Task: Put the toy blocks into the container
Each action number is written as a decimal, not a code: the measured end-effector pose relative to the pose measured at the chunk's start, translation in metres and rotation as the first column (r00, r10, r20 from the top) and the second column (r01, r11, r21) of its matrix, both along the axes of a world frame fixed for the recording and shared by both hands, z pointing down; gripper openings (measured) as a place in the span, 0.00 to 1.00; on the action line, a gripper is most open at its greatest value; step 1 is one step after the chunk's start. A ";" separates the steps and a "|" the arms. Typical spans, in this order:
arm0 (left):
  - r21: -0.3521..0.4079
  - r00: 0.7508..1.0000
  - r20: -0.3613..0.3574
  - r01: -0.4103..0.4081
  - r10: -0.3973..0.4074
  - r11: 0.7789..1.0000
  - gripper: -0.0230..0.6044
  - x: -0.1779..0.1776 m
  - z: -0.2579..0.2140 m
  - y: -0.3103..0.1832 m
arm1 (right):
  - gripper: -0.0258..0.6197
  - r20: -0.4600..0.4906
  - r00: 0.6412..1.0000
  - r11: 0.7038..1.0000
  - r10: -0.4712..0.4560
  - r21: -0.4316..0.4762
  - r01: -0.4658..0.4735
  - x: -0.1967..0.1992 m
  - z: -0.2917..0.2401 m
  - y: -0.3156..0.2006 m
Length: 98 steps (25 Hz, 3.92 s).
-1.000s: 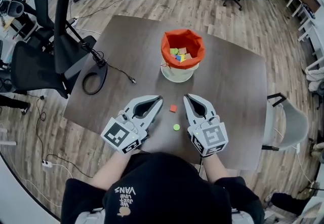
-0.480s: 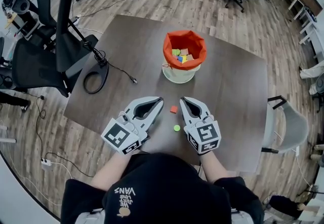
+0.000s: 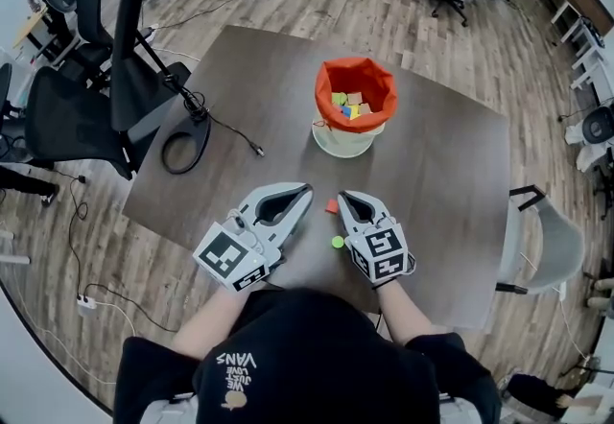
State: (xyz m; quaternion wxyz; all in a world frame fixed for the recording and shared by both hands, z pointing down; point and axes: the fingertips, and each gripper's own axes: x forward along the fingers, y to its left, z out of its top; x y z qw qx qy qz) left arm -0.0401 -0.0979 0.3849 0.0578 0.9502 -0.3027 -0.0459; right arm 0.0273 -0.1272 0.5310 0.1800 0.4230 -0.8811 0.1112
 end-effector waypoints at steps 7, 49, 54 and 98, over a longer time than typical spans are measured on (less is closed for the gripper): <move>-0.014 1.000 -0.006 0.005 -0.005 1.000 0.05 -0.004 0.002 -0.001 | 0.07 -0.053 0.998 0.996 -0.027 -0.084 0.022 -0.002 0.035 -0.001; -0.031 1.000 0.004 0.016 -0.016 0.999 0.05 -0.009 0.008 -0.005 | 0.39 -0.365 0.906 0.935 -0.214 -0.345 0.082 0.000 0.133 -0.001; -0.033 1.000 0.010 0.021 -0.021 0.999 0.05 -0.011 0.010 -0.003 | 0.28 -0.372 0.900 0.935 -0.227 -0.341 0.095 0.000 0.134 0.001; -0.033 0.999 0.001 -0.032 0.032 0.999 0.05 0.002 0.010 -0.010 | 0.28 -0.109 0.994 0.979 0.020 0.204 0.002 0.010 -0.103 -0.081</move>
